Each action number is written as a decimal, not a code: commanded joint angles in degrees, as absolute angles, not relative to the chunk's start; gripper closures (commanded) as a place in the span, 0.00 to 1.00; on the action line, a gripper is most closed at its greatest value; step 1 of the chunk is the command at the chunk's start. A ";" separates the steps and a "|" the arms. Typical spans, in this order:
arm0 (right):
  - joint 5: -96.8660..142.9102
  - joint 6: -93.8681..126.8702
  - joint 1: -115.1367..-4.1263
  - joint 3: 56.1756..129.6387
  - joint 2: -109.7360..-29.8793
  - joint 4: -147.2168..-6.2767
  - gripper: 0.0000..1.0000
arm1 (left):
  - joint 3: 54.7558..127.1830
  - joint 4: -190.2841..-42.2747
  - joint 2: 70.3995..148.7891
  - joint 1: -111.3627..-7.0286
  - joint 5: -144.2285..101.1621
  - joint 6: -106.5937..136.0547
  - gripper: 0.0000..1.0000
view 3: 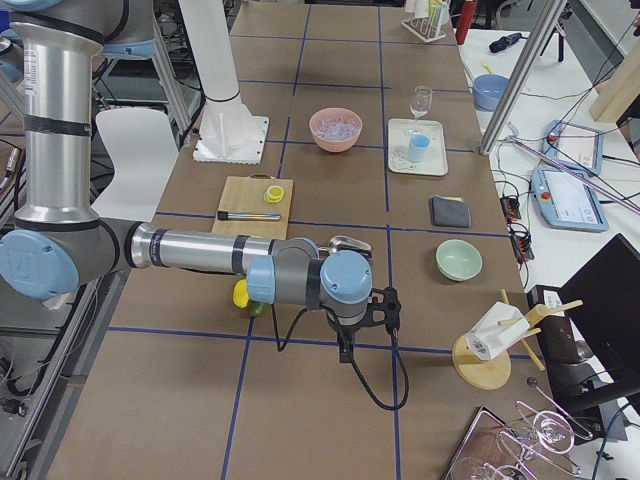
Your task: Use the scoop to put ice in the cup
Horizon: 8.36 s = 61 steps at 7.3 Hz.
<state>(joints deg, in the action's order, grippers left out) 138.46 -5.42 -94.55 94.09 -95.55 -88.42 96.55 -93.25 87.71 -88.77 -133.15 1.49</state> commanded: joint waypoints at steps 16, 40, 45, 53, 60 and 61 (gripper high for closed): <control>144.05 -2.20 -89.58 98.17 -93.78 -83.94 0.00 | 103.80 -139.31 92.45 -49.84 -113.82 2.73 0.00; 122.00 52.91 -49.11 115.38 -97.21 -69.17 1.00 | 101.78 -137.99 107.40 -43.95 -113.55 4.48 0.00; 116.64 45.01 -50.10 120.41 -93.53 -69.96 1.00 | 102.13 -137.99 107.75 -43.95 -113.55 5.62 0.00; 112.34 21.71 -53.27 121.99 -82.10 -86.03 1.00 | 103.18 -137.99 107.84 -43.95 -113.73 6.06 0.00; 104.77 0.60 -48.96 122.17 -67.33 -114.93 1.00 | 102.48 -138.08 107.84 -43.60 -114.08 6.68 0.00; 104.59 -4.00 -48.52 122.25 -67.06 -115.22 1.00 | 102.39 -137.99 107.84 -43.51 -114.17 6.59 0.00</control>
